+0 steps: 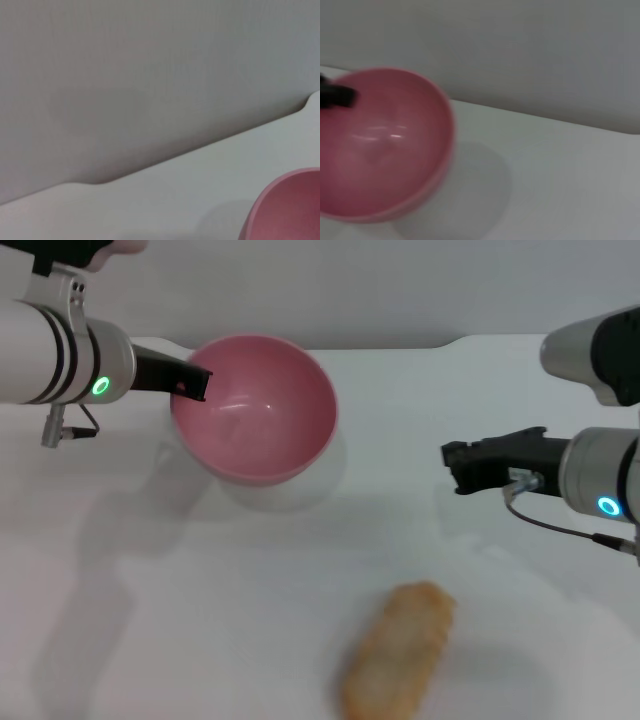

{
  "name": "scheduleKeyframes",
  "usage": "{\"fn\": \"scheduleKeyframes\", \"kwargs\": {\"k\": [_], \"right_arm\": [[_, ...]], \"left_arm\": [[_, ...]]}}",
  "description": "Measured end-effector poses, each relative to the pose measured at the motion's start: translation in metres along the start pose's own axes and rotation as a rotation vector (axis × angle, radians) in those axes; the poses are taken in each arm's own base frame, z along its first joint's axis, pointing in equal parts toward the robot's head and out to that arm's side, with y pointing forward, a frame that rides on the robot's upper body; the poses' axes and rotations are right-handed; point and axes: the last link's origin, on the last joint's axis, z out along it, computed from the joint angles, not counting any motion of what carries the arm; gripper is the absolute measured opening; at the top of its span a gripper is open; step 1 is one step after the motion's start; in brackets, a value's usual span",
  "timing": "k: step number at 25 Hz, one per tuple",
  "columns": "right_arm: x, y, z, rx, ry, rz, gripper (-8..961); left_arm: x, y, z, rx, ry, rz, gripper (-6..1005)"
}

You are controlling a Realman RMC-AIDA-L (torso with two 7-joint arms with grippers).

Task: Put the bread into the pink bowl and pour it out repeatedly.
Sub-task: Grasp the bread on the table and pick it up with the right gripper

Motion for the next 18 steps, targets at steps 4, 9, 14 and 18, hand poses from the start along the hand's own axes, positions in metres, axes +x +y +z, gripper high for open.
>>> {"fn": "scheduleKeyframes", "kwargs": {"k": [4,9,14,18], "right_arm": [[-0.003,0.006,0.004,-0.033,0.026,-0.022,17],[0.003,0.019,0.016,-0.073,0.099,-0.053,128],[0.018,0.039,0.029,-0.121,0.164,-0.043,263],[0.03,0.059,0.035,-0.158,0.221,-0.077,343]], "left_arm": [[-0.003,0.0,0.001,0.003,-0.004,-0.002,40],[-0.003,-0.001,0.001,0.007,-0.001,-0.002,40],[-0.003,-0.005,0.002,0.029,-0.004,0.006,40],[-0.004,-0.005,0.006,0.04,-0.019,0.017,40]]}}
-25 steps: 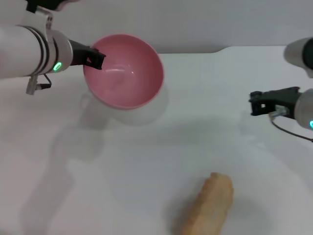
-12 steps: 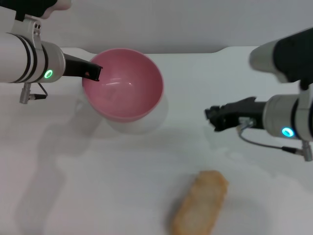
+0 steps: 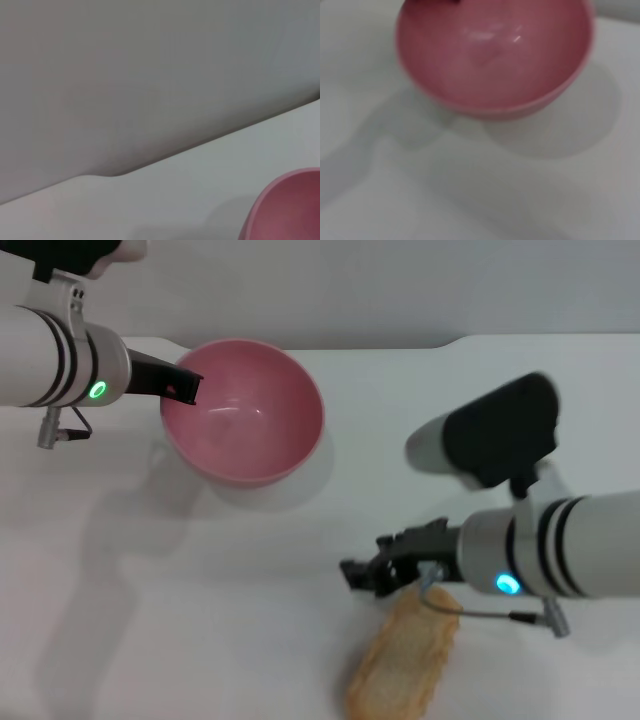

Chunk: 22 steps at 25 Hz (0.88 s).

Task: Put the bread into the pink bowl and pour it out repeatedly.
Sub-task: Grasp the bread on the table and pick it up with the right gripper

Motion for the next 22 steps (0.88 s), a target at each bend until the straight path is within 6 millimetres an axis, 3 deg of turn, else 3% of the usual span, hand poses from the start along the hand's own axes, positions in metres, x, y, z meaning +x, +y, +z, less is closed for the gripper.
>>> {"fn": "scheduleKeyframes", "kwargs": {"k": [4,10,15,22], "right_arm": [[0.007,0.003,0.007,0.001,0.04,-0.007,424],[0.006,-0.004,0.001,0.083,0.052,-0.007,622],[0.003,0.0,-0.004,0.109,0.052,-0.005,633],[-0.008,0.027,-0.025,0.162,0.035,-0.087,634]], "left_arm": [[0.0,0.001,0.003,-0.002,-0.01,0.002,40],[-0.001,0.0,0.004,-0.001,-0.015,0.001,40],[-0.003,-0.001,0.005,0.0,-0.02,0.0,40],[-0.003,-0.001,0.006,0.0,-0.025,0.0,40]]}}
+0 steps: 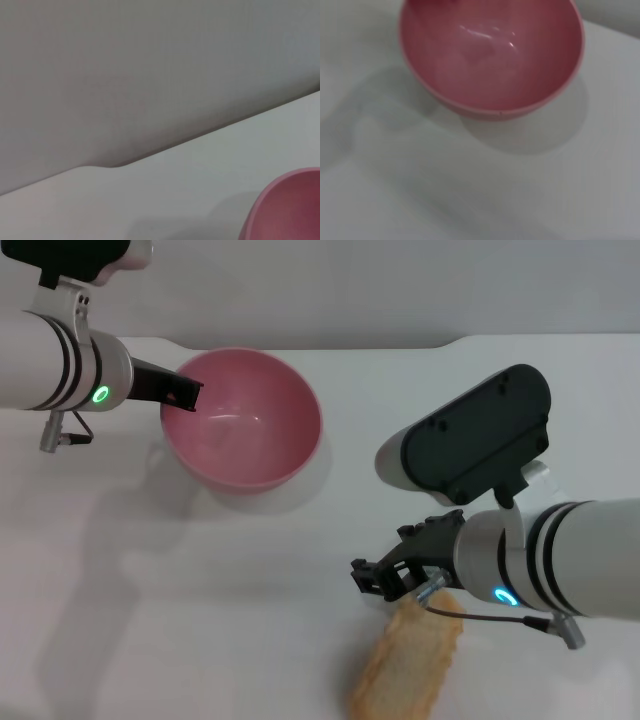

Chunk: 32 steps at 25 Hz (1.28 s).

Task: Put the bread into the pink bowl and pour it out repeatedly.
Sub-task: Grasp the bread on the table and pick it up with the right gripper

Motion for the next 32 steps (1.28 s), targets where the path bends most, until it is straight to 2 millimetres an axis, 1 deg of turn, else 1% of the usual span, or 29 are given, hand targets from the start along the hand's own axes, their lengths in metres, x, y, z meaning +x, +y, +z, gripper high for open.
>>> {"fn": "scheduleKeyframes", "kwargs": {"k": [3,8,17,27,32], "right_arm": [[0.0,0.005,-0.007,0.01,0.012,-0.007,634],[0.007,0.011,-0.008,0.015,0.046,-0.004,634],[0.02,0.014,0.003,0.037,0.094,0.021,633],[0.028,0.013,0.013,0.037,0.113,0.041,633],[0.033,0.011,0.023,0.031,0.114,0.059,634]], "left_arm": [[0.001,0.0,0.0,0.001,0.002,-0.001,40],[0.001,-0.002,0.0,0.004,0.004,-0.005,40],[0.004,-0.003,0.0,0.006,0.011,-0.002,40],[0.005,0.0,0.003,0.003,0.008,0.007,40],[0.006,0.001,0.004,0.0,0.012,0.01,40]]}}
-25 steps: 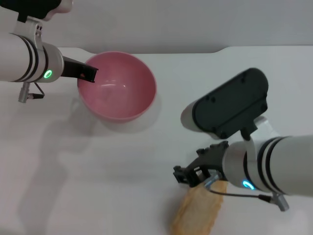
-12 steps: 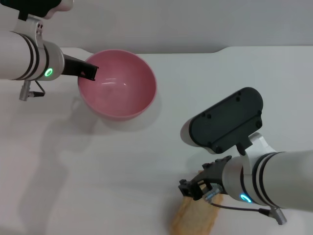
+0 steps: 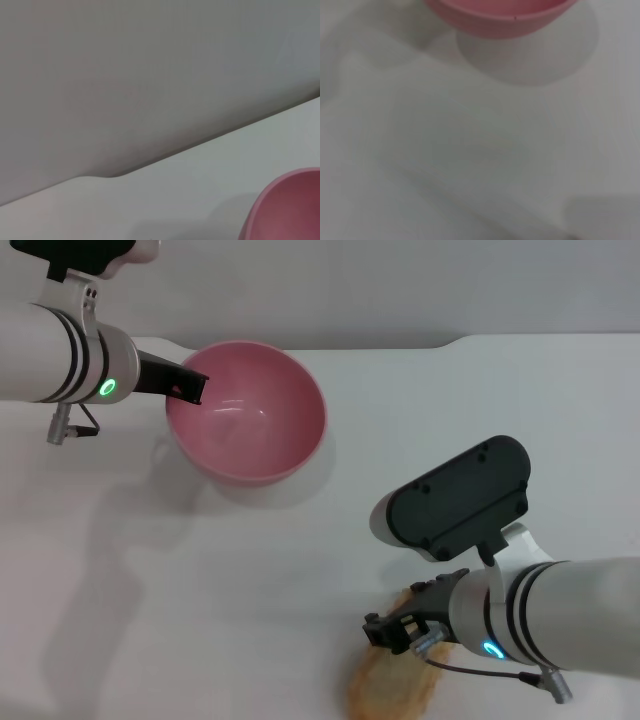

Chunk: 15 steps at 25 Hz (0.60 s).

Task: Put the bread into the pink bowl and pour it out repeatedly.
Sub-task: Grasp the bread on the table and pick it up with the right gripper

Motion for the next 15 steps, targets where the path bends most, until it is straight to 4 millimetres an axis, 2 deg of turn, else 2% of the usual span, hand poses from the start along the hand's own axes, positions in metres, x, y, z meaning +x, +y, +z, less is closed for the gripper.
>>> {"fn": "scheduleKeyframes", "kwargs": {"k": [4,10,15], "right_arm": [[0.0016,-0.0027,0.0079,-0.011,0.01,0.016,634],[0.0015,0.0026,0.0024,0.025,0.028,-0.092,633],[0.0001,0.002,0.001,0.035,0.026,-0.104,530]], "left_arm": [[0.0003,0.0006,0.0001,-0.001,0.0,0.002,40],[0.0023,0.0014,-0.0001,-0.002,0.004,0.005,40],[0.0026,0.0012,-0.0001,-0.001,0.005,0.006,40]]}}
